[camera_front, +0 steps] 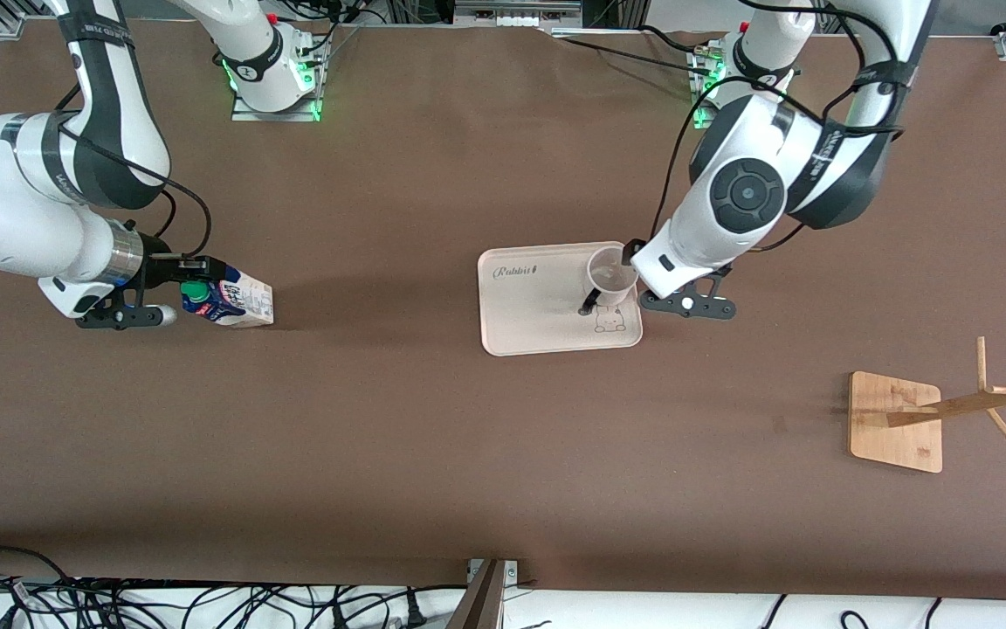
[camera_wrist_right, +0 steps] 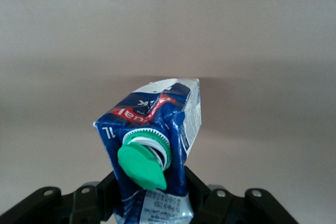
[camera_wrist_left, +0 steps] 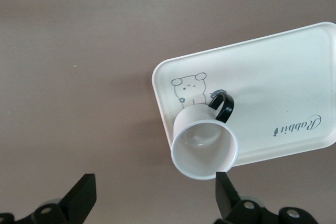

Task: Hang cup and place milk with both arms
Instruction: 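Set the carton on the table while the left gripper grasps the mug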

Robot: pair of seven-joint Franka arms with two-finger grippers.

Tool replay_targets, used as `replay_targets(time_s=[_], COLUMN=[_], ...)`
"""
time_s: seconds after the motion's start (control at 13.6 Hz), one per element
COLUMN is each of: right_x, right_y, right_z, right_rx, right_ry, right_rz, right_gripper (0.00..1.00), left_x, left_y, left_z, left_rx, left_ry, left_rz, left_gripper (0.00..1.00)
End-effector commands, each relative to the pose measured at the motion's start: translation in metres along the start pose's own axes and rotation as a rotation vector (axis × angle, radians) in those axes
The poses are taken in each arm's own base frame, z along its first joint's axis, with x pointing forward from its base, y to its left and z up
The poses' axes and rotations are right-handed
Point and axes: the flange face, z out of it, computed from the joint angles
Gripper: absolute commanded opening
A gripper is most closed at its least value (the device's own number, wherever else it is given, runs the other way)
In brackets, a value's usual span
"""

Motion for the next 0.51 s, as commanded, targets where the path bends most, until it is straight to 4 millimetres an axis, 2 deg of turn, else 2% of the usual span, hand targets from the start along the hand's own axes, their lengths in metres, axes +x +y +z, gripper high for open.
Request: replay_targets(time_s=[0.0, 0.15, 0.22, 0.29, 0.44], right_x=[-0.016, -0.018, -0.019, -0.019, -0.020], right_y=[0.007, 0.009, 0.009, 0.011, 0.011], right_z=[0.016, 0.024, 0.028, 0.029, 0.030], right_rx=[0.000, -0.002, -0.001, -0.001, 0.001], right_ry=[0.031, 0.035, 0.032, 0.029, 0.026], right_rz=[-0.015, -0.012, -0.010, -0.006, 0.004], right_gripper=[0.46, 0.46, 0.48, 0.52, 0.78], left_x=[-0.013, -0.007, -0.009, -0.010, -0.017], left_y=[0.020, 0.025, 0.045, 0.057, 0.072], left_z=[0.036, 0.061, 0.074, 0.088, 0.107], left_rx=[-0.031, -0.037, -0.045, -0.050, -0.053], left_ry=[0.061, 0.065, 0.078, 0.085, 0.093], left_rz=[0.053, 0.067, 0.092, 0.110, 0.138], left_gripper=[1.00, 1.00, 1.00, 1.00, 1.00])
